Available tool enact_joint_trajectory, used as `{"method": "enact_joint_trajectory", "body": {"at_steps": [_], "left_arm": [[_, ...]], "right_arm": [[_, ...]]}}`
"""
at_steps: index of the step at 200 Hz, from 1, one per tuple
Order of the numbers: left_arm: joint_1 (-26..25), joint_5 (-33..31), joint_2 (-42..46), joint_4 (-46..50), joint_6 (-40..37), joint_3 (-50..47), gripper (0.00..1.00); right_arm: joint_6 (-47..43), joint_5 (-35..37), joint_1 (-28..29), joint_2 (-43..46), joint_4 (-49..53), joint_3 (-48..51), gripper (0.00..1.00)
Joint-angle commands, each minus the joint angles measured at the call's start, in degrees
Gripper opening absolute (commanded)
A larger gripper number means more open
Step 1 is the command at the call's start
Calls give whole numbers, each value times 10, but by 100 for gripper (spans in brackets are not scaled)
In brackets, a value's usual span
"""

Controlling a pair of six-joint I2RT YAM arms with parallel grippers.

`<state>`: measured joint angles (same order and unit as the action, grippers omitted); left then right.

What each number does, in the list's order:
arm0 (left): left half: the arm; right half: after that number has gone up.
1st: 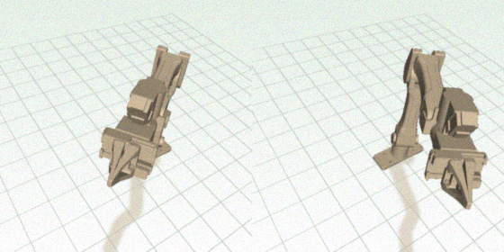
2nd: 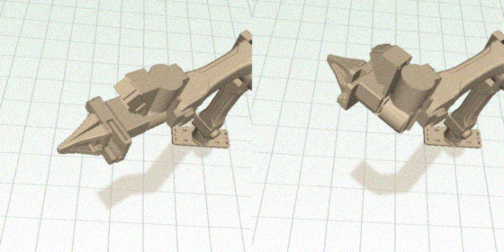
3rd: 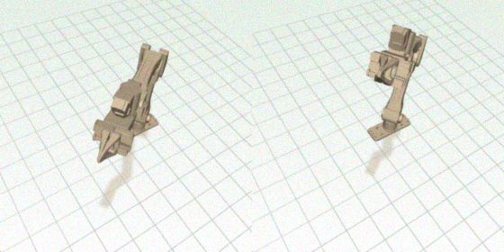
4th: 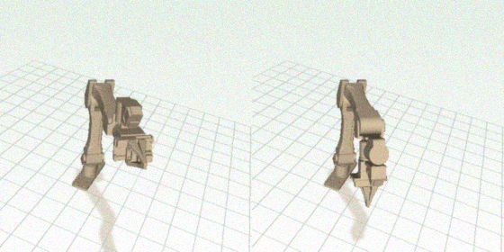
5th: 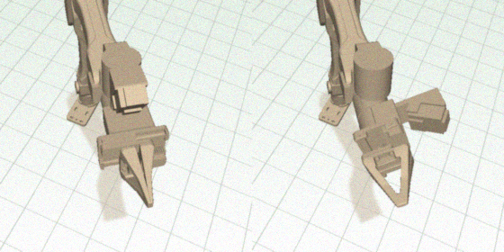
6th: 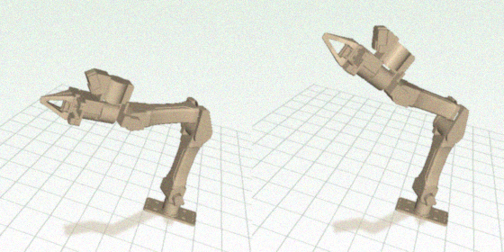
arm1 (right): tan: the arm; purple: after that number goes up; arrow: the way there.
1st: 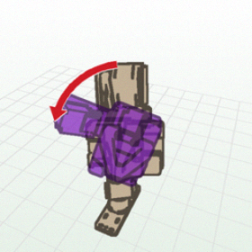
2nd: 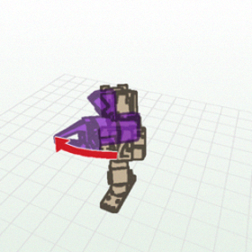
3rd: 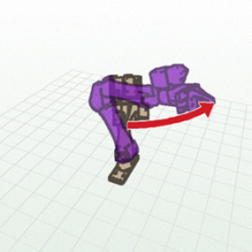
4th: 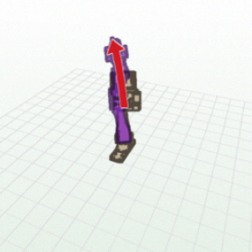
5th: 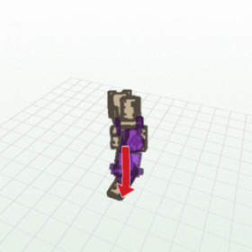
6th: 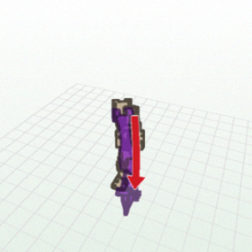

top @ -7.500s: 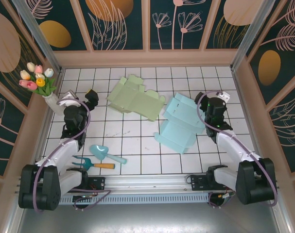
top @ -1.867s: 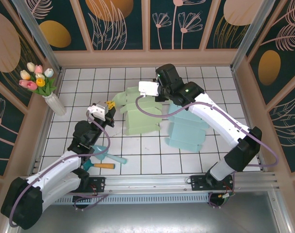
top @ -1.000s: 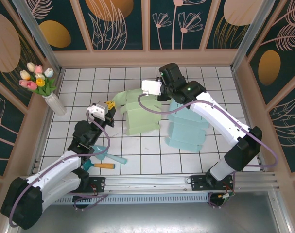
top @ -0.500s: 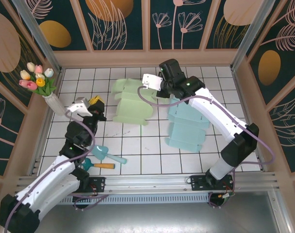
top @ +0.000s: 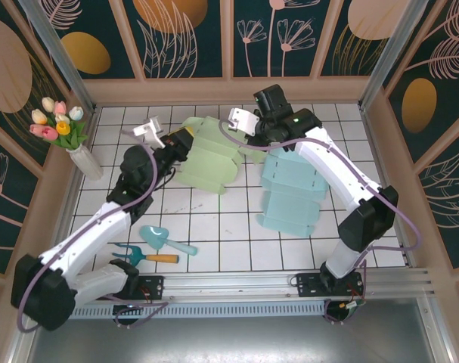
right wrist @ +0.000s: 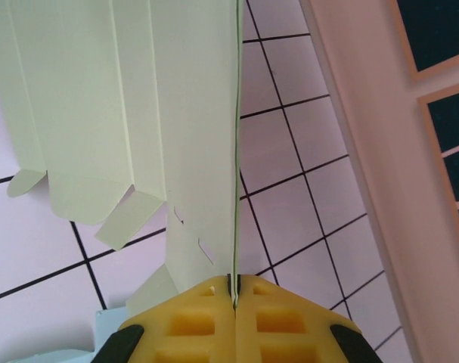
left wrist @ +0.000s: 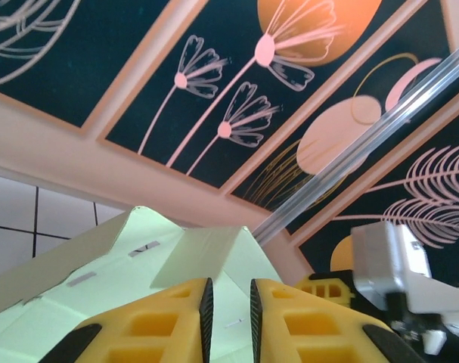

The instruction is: Fold the paper box

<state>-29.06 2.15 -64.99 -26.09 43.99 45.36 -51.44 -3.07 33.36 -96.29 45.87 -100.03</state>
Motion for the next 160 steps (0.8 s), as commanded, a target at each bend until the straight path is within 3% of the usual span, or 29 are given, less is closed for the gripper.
{"method": "enact_joint_trajectory", "body": {"at_steps": [1,25,98,160], "left_arm": [[0,17,-27,1,8,38,23],[0,1,-36,-5,9,37,24],[0,24,-50,-46,22,-2,25],[0,32,-133,-72,43,-10,25]], "right_arm": [[4,-77,-16,-4,29,-20,0],[-7,-81,-46,-20,34,-15,0],[-29,-97,-54,-121,79,-44,0],[-47,-114,-58,-145,82,-35,0]]}}
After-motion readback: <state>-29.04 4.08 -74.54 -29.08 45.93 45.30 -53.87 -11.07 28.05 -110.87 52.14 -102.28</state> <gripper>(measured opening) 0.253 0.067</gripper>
